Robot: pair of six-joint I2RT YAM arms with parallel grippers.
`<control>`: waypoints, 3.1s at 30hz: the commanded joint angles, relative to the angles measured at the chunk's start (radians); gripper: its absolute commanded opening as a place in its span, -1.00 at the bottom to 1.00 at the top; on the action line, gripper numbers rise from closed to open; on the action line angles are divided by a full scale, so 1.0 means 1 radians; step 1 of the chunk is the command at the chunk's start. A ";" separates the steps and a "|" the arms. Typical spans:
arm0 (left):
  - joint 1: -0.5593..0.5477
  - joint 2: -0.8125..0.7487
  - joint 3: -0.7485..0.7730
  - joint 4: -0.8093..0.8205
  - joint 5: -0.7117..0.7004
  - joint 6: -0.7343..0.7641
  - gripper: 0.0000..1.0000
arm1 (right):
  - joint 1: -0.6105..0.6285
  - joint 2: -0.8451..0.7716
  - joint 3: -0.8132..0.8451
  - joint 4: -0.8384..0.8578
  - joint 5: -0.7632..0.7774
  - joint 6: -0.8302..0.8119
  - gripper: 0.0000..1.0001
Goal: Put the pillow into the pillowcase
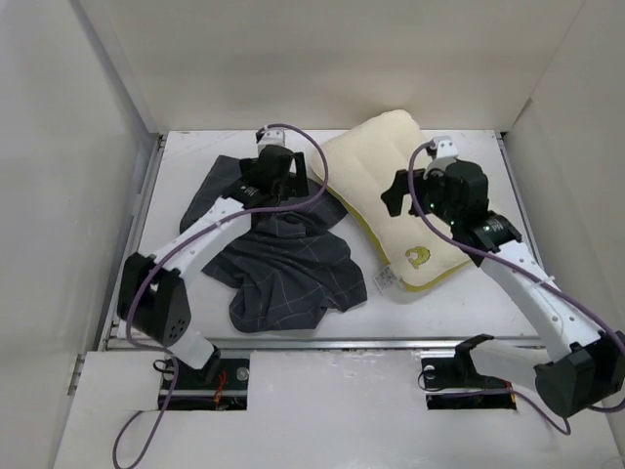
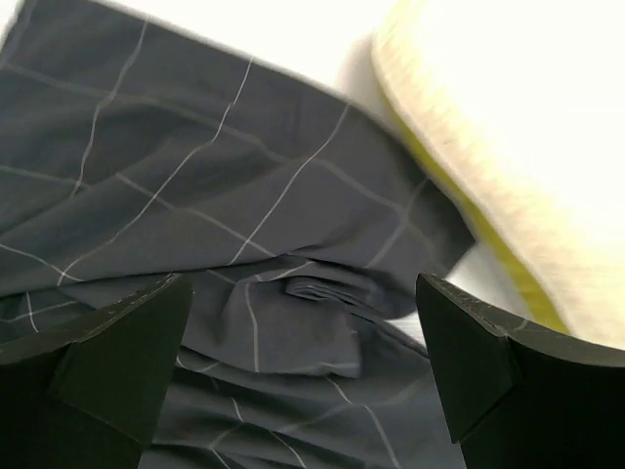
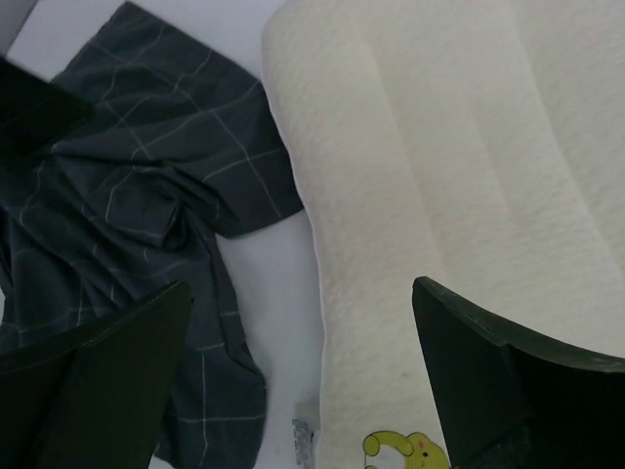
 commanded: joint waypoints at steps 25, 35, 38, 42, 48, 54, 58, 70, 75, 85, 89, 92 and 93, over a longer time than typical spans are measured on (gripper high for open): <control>0.163 0.611 0.276 -0.076 0.151 0.001 -0.74 | 0.396 0.412 -0.205 0.126 0.088 0.042 1.00; 0.332 0.392 0.163 -0.034 0.018 -0.126 -1.00 | 0.405 0.478 -0.059 0.119 0.284 -0.003 -1.00; 0.398 0.191 0.129 -0.050 -0.036 -0.160 -1.00 | 0.394 0.390 0.023 0.006 0.385 -0.012 -1.00; 0.412 -0.088 0.103 -0.024 -0.107 -0.134 -1.00 | 0.376 0.225 0.114 -0.065 0.443 -0.055 -1.00; 0.412 -0.407 0.161 -0.024 -0.251 -0.147 -1.00 | 0.376 0.078 0.367 -0.197 0.398 -0.162 -1.00; 0.412 -0.665 0.248 0.013 -0.338 -0.052 -1.00 | 0.394 -0.063 0.511 -0.204 0.304 -0.265 -1.00; 0.412 -0.689 0.348 0.015 -0.349 0.010 -1.00 | 0.394 -0.120 0.580 -0.176 0.169 -0.351 -1.00; 0.433 -0.359 0.364 -0.088 -0.483 -0.044 -1.00 | 0.365 0.439 0.905 -0.312 0.214 -0.330 -1.00; 0.562 -0.134 0.290 -0.159 -0.343 -0.186 -1.00 | 0.296 0.696 0.962 -0.279 0.073 -0.279 -0.99; 0.636 0.276 0.511 -0.303 -0.183 -0.179 1.00 | 0.210 1.017 1.176 -0.325 0.033 -0.279 0.50; 0.567 0.174 0.407 -0.122 -0.035 -0.061 1.00 | 0.118 0.827 0.951 -0.161 -0.075 -0.196 1.00; 0.472 0.065 0.296 -0.022 0.074 0.020 1.00 | 0.037 0.709 0.813 -0.133 -0.106 -0.150 1.00; 0.438 0.045 0.275 -0.010 0.095 0.040 1.00 | 0.017 0.683 0.782 -0.121 -0.097 -0.135 1.00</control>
